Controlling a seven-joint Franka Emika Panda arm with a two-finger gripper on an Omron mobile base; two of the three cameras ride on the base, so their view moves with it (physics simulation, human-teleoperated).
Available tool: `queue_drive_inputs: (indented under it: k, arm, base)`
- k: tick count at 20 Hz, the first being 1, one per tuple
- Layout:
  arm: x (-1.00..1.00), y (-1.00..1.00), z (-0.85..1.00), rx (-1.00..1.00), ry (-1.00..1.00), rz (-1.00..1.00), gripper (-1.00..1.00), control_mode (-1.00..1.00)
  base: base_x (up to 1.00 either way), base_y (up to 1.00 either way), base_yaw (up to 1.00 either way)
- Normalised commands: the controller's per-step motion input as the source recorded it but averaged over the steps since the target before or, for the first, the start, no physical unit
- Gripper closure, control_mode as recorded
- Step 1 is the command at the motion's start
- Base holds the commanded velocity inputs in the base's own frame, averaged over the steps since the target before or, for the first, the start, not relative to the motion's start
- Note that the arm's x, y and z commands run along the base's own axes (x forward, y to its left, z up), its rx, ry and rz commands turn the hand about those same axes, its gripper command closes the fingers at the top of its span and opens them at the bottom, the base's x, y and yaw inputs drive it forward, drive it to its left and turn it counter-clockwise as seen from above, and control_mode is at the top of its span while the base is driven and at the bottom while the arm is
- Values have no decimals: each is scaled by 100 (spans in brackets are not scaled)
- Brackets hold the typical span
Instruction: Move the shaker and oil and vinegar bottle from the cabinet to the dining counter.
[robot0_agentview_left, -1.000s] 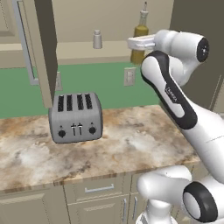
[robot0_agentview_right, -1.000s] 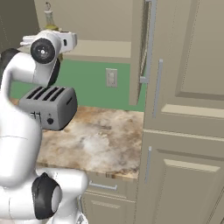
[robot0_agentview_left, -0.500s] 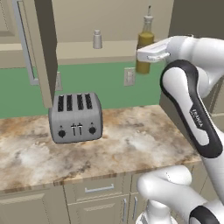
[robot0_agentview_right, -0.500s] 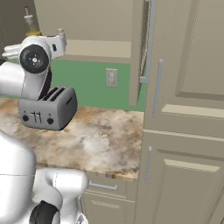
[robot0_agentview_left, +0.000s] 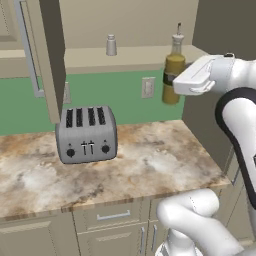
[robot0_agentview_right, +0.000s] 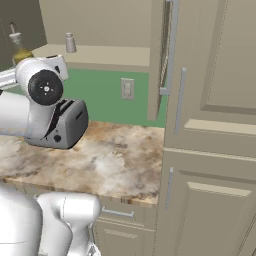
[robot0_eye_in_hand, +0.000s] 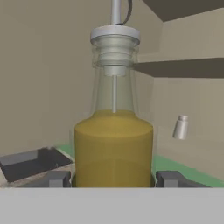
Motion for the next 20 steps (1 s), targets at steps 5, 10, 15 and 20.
queue_drive_inputs:
  k: [5, 10, 15, 20]
  arm:
    - [-59, 9, -35, -1, 0, 13, 100, -100]
    - [-25, 12, -12, -1, 3, 4, 100, -100]
    - [0, 0, 0, 0, 0, 0, 100, -100]
    - [-14, 0, -4, 0, -2, 0, 100, 100]
  base:
    - [0, 0, 0]
    - [0, 0, 0]
    - [0, 0, 0]
    - [-22, 0, 0]
